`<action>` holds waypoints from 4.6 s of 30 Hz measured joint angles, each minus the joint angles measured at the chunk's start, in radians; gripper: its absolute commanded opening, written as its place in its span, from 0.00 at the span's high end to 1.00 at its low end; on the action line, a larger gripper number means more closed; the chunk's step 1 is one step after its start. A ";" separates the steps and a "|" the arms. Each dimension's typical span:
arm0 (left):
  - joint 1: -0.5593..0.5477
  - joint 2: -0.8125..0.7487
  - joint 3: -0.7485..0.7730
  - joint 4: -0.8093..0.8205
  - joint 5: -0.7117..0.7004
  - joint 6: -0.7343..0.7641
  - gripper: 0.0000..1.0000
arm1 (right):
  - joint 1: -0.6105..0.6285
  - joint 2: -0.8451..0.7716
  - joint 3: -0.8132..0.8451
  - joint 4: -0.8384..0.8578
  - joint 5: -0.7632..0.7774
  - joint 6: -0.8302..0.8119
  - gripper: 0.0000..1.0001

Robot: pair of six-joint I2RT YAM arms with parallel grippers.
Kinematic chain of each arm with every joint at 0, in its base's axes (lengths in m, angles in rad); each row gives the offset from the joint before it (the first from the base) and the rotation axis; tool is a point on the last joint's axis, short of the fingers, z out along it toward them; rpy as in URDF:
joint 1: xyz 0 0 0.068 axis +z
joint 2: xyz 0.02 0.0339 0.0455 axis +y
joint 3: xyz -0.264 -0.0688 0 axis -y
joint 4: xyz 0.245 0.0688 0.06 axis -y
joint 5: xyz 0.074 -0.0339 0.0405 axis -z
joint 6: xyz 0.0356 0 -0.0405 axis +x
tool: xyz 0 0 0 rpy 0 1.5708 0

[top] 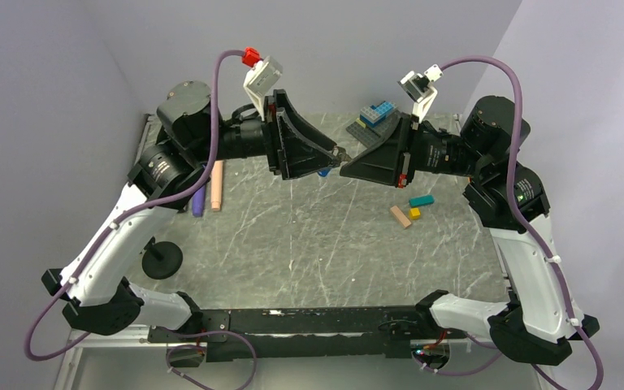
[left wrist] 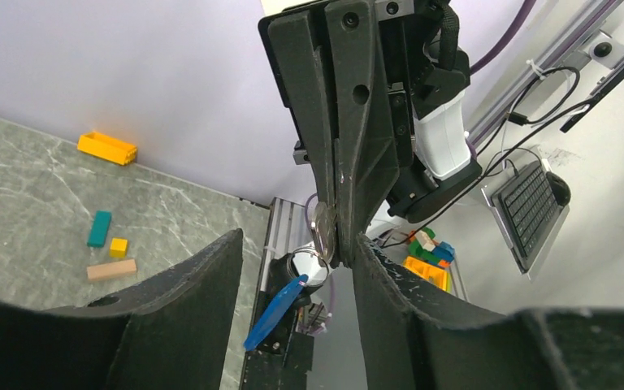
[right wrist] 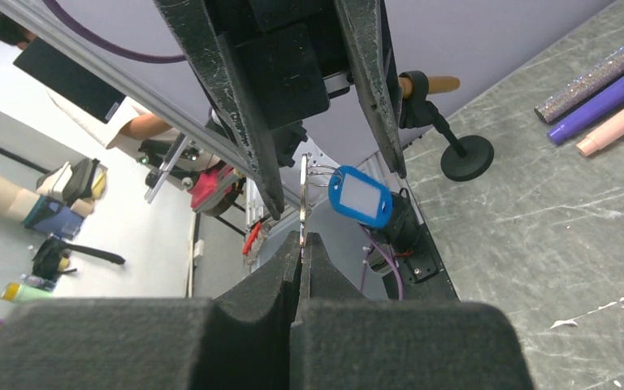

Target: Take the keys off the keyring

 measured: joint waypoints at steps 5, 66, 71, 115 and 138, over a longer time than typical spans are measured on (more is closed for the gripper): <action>0.000 0.004 0.003 -0.001 0.012 -0.019 0.61 | 0.000 0.000 -0.002 0.009 0.005 0.000 1.00; 0.019 -0.060 -0.074 -0.051 0.079 -0.060 1.00 | 0.000 -0.029 -0.143 0.075 -0.039 -0.013 0.44; 0.019 -0.028 -0.010 -0.169 0.091 -0.014 1.00 | 0.000 -0.004 -0.119 0.076 -0.071 -0.015 0.54; -0.329 -0.181 -0.851 -0.404 -0.745 -0.180 0.26 | -0.002 0.043 -0.266 -0.443 0.563 -0.065 1.00; -0.379 0.298 -0.896 -0.410 -0.763 -0.444 0.56 | -0.002 -0.015 -0.342 -0.484 0.583 0.003 1.00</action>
